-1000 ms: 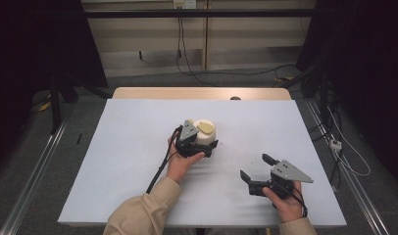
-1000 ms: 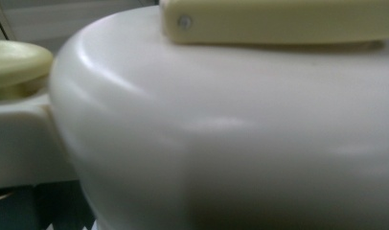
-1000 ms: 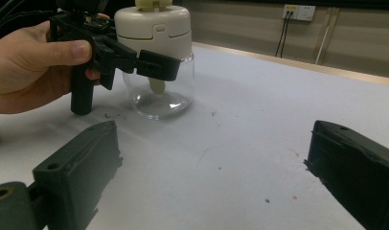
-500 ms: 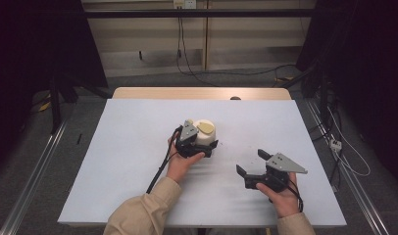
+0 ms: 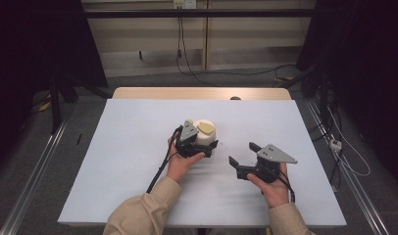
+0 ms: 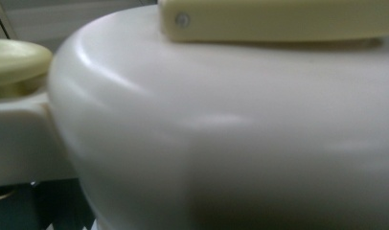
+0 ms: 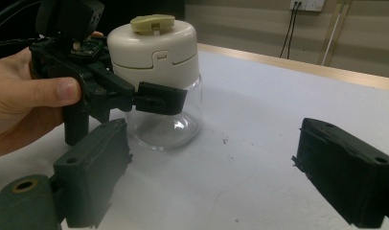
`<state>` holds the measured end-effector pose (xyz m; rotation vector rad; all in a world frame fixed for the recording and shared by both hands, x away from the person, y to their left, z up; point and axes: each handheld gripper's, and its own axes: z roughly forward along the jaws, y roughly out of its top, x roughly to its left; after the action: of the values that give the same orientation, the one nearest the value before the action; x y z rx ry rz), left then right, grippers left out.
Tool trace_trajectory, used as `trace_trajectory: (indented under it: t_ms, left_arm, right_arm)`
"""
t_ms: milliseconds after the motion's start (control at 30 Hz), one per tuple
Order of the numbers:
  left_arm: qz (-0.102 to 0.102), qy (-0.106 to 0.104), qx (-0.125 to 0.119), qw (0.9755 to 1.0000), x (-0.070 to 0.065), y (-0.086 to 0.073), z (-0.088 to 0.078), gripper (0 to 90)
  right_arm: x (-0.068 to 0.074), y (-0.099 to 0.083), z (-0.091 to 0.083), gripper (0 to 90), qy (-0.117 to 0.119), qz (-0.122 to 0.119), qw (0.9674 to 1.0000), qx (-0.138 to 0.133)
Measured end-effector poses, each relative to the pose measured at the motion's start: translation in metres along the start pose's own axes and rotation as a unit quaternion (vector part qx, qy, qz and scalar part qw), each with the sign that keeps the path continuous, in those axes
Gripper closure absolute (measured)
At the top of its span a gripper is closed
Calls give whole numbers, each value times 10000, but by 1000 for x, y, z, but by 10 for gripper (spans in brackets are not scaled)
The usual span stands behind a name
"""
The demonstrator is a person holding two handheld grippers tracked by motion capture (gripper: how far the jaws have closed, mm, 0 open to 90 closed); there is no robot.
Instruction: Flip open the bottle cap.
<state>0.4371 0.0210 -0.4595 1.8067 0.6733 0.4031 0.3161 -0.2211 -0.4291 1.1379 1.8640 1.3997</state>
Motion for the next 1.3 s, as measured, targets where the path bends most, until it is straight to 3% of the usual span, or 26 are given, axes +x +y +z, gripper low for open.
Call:
trace_trajectory:
  t_ms: [167, 467, 767, 1300]
  left_arm:
    - [0, 1, 4, 10000, 0, 0, 0, 48]
    - [20, 12, 12, 10000, 0, 0, 0, 48]
    - [83, 37, 29, 10000, 0, 0, 0, 48]
    - [111, 34, 43, 9999, 0, 1, 0, 48]
  right_arm:
    - [1, 6, 4, 184, 30, 49, 10000, 8]
    - [5, 18, 15, 428, 242, 191, 9995, 108]
    - [3, 24, 23, 664, 366, 108, 9992, 149]
    - [4, 38, 37, 781, 508, 71, 9984, 229]
